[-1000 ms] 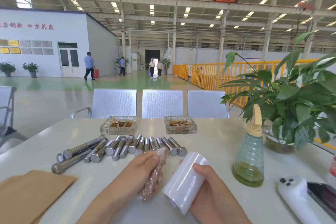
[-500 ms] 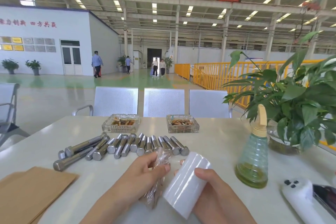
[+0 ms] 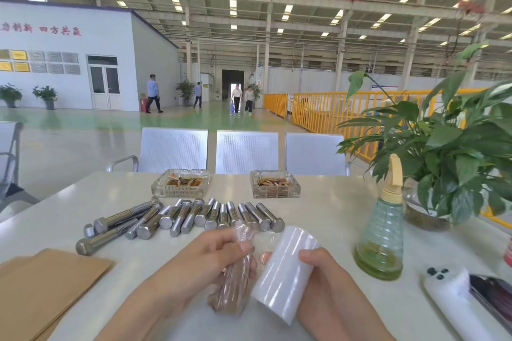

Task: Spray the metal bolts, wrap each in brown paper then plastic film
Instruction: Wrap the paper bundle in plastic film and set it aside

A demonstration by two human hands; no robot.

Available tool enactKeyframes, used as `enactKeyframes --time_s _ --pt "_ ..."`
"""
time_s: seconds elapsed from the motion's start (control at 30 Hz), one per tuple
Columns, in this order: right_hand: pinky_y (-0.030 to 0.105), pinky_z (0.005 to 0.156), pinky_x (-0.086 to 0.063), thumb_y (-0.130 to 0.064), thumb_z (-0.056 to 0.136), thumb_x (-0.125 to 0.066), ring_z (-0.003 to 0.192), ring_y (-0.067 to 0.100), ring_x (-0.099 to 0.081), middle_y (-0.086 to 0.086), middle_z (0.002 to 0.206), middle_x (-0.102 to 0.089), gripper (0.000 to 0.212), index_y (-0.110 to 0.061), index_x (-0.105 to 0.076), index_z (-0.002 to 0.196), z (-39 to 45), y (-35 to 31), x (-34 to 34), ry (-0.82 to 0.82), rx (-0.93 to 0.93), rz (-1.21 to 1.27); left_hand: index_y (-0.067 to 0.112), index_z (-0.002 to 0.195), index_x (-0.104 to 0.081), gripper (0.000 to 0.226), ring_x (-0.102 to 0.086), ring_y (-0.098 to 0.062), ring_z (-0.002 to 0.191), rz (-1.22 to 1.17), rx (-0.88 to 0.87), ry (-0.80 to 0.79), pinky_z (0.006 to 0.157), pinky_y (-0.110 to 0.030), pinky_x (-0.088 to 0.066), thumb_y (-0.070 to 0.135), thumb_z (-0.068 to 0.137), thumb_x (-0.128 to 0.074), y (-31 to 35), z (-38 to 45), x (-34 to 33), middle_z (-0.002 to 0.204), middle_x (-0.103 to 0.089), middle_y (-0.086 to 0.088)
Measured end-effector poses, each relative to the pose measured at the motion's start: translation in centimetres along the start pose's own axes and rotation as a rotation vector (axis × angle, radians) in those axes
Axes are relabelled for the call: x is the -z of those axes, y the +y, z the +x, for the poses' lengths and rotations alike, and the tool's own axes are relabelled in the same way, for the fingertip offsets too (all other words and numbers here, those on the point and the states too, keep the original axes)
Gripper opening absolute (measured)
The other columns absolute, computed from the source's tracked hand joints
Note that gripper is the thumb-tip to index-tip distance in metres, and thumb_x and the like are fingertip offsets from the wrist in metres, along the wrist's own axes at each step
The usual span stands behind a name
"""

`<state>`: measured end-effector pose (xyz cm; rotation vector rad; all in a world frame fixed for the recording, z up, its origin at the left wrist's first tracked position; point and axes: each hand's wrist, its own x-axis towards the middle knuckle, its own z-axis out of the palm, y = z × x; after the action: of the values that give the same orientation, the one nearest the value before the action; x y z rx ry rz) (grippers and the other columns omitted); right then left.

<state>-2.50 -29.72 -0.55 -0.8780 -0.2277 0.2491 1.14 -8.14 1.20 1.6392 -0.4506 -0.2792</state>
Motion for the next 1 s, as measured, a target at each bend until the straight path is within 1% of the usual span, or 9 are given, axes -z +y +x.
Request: enactKeyframes --time_s 0.1,0.27,0.4,0.47,0.57,0.67,0.73,0.83,1.0 --pt "0.045 0.089 -0.059 -0.026 0.049 -0.097 0.099 0.038 -0.07 0.026 0.11 -0.07 0.07 -0.003 -0.078 0.112 -0.1 0.2 -0.4 -0.015 -0.006 -0.009 -0.003 0.099 -0.062 0.045 -0.037 -0.019 0.062 0.045 -0.058 0.131 0.057 -0.031 -0.031 0.036 0.087 -0.079 -0.1 0.4 -0.3 0.073 -0.044 -0.011" --pt "0.052 0.109 -0.048 -0.018 0.068 -0.087 0.123 0.042 -0.063 0.026 0.127 -0.067 0.063 0.001 -0.07 0.125 -0.6 0.6 -1.3 -0.061 -0.008 -0.043 0.011 0.107 -0.06 0.034 -0.057 -0.022 0.078 0.047 -0.154 0.221 0.076 -0.04 -0.046 0.038 0.089 -0.07 -0.1 0.3 -2.0 0.089 -0.062 -0.021" --pt "0.064 0.118 -0.031 -0.016 0.064 -0.085 0.128 0.05 -0.057 0.031 0.132 -0.062 0.064 0.002 -0.07 0.124 -0.9 0.1 -1.4 -0.028 -0.03 -0.008 0.018 0.098 -0.054 0.012 -0.064 -0.017 0.061 0.198 -0.171 0.25 0.054 -0.031 -0.051 0.029 0.103 -0.058 -0.8 0.7 -2.4 0.076 -0.07 -0.003" --pt "0.061 0.114 -0.039 -0.018 0.061 -0.087 0.122 0.046 -0.063 0.03 0.128 -0.065 0.067 0.002 -0.071 0.123 -0.9 0.0 -1.3 0.0 -0.043 -0.039 0.025 0.089 -0.046 0.018 -0.059 -0.012 0.052 0.426 -0.232 0.346 0.048 -0.023 -0.045 0.031 0.103 -0.056 -1.3 1.2 -2.4 0.069 -0.068 0.005" --pt "0.048 0.087 -0.06 -0.022 0.055 -0.087 0.109 0.039 -0.071 0.025 0.119 -0.071 0.062 -0.003 -0.078 0.113 -0.8 0.1 -1.3 0.036 -0.061 -0.064 0.031 0.082 -0.045 0.024 -0.05 -0.008 0.054 0.605 -0.28 0.415 0.056 -0.019 -0.041 0.042 0.101 -0.056 -1.6 1.4 -2.1 0.064 -0.058 0.011" --pt "0.05 0.089 -0.059 -0.021 0.055 -0.085 0.109 0.038 -0.071 0.023 0.117 -0.072 0.052 -0.003 -0.08 0.103 -0.4 0.1 -1.2 0.031 -0.058 -0.053 0.028 0.079 -0.064 0.033 -0.051 -0.015 0.05 0.25 0.011 0.335 0.051 -0.027 -0.042 0.048 0.102 -0.051 -0.9 1.4 -2.5 0.054 -0.056 0.006" --pt "0.052 0.095 -0.055 -0.02 0.051 -0.083 0.103 0.038 -0.073 0.024 0.111 -0.073 0.049 -0.001 -0.081 0.096 -0.1 -0.1 -0.9 0.041 -0.042 -0.055 0.009 0.083 -0.07 0.033 -0.054 -0.023 0.05 -0.065 0.164 0.19 0.055 -0.03 -0.044 0.026 0.103 -0.051 -0.7 1.2 -1.9 0.056 -0.06 -0.009" --pt "0.047 0.081 -0.059 -0.018 0.048 -0.085 0.091 0.039 -0.074 0.026 0.105 -0.073 0.049 0.001 -0.081 0.093 0.1 -0.3 -0.4 0.084 -0.041 -0.029 0.007 0.094 -0.069 0.022 -0.061 -0.022 0.07 0.0 0.072 0.051 0.059 -0.025 -0.049 0.023 0.104 -0.057 0.0 0.2 -0.8 0.078 -0.063 -0.02" --pt "0.043 0.078 -0.062 -0.018 0.052 -0.1 0.101 0.041 -0.073 0.025 0.109 -0.074 0.06 0.003 -0.079 0.104 -0.1 -0.1 -0.7 0.021 -0.102 -0.004 0.002 0.089 -0.045 0.034 -0.049 -0.017 0.054 0.1 -0.089 0.155 0.043 -0.025 -0.03 0.023 0.096 -0.071 0.3 -0.1 -1.7 0.073 -0.037 -0.005"
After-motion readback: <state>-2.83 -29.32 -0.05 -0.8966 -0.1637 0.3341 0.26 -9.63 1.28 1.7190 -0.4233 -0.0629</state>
